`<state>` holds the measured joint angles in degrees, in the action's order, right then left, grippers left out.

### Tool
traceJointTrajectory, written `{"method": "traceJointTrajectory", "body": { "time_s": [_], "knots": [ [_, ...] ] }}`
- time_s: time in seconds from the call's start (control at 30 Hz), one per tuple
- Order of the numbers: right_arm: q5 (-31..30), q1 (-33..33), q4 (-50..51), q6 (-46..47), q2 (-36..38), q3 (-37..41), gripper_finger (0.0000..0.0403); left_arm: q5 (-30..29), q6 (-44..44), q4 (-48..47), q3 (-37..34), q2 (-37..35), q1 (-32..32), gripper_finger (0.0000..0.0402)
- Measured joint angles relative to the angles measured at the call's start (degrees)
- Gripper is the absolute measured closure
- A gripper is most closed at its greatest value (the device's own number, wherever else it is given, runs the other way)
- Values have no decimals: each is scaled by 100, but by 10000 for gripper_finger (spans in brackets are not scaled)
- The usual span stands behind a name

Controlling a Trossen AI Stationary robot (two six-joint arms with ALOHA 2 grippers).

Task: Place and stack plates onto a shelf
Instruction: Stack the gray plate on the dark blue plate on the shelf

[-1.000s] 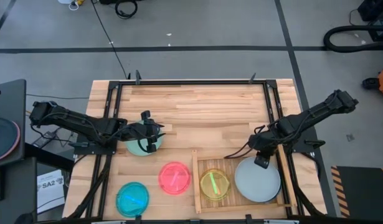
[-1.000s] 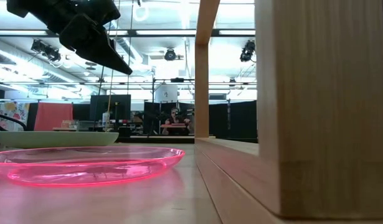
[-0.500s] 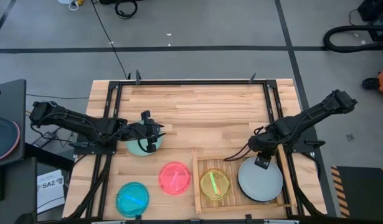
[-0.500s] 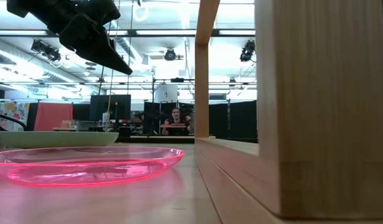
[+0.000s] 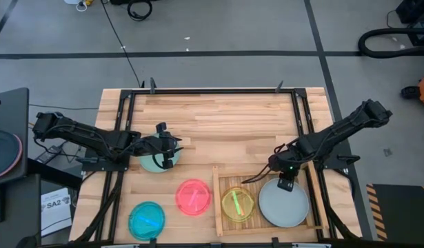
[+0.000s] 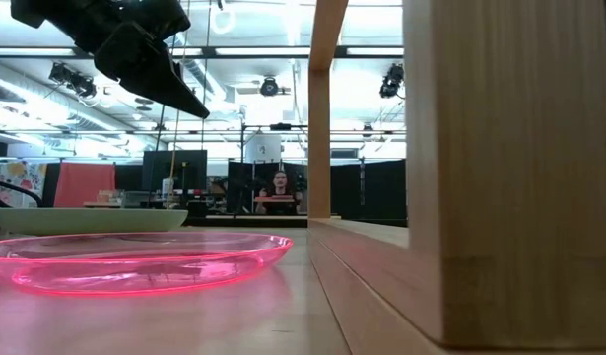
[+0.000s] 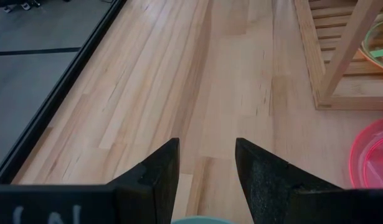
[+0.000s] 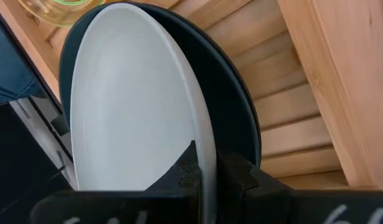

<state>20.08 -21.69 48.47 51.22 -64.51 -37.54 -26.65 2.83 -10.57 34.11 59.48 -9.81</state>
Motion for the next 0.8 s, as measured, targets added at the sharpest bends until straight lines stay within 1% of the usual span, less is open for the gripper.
{"method": "traceJointTrajectory", "body": {
  "time_s": [0.37,0.8],
  "knots": [
    [-72,0,32,-41,2,2,357,1,2,-5,0,2,-1,239],
    [-111,0,28,-37,2,4,354,0,2,-7,0,2,-2,239]
  ]
}}
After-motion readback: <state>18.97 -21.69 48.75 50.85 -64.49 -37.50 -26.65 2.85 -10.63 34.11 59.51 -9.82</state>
